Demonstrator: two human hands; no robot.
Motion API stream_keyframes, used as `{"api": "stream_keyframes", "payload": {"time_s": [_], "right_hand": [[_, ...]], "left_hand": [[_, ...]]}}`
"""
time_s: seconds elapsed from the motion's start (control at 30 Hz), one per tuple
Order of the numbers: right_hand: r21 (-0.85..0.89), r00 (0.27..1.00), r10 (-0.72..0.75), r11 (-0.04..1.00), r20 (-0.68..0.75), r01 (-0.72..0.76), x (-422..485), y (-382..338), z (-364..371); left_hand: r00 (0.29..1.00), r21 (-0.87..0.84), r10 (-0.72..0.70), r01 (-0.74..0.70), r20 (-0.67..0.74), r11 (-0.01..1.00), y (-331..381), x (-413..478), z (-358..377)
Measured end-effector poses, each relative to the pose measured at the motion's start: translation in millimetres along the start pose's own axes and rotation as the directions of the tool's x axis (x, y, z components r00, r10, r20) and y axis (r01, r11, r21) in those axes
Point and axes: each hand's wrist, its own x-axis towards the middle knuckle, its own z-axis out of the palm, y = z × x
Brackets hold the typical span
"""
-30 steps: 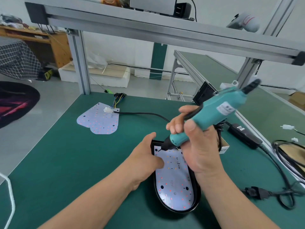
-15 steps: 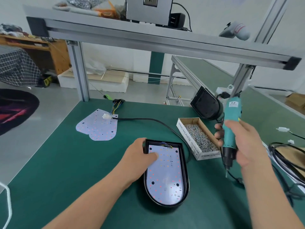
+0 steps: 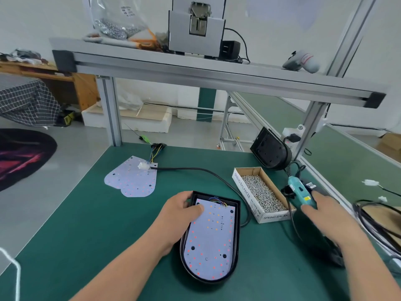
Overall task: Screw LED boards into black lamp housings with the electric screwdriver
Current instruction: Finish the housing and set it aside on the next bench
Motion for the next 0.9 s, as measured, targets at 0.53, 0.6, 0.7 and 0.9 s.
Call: {"api": "stream_keyframes", "payload": {"time_s": [0.53, 0.6, 0.7, 0.9], "right_hand": [[-0.011, 0.681, -0.721, 0.685, 0.128, 0.728, 40, -207, 53], [-0.158, 0.687, -0.696, 0.669, 0.209, 0.726, 54, -221, 71], [-0.322, 0.723, -0.648, 0.649, 0.242, 0.689, 62, -220, 94], [-0.037, 0.733, -0.661, 0.738, 0.161, 0.674, 52, -212, 76]], "left_hand": [[1.000, 0.068, -0.001, 0.000, 0.008, 0.998, 2, 5, -6], [1.000, 0.086, 0.002, -0.003, 0.013, 0.996, 3, 5, -6], [1.000, 0.091, -0.023, 0.022, 0.006, 0.996, 3, 6, -8], [0.999, 0.157, 0.037, -0.031, -0.033, 0.987, 8, 4, -10]]}}
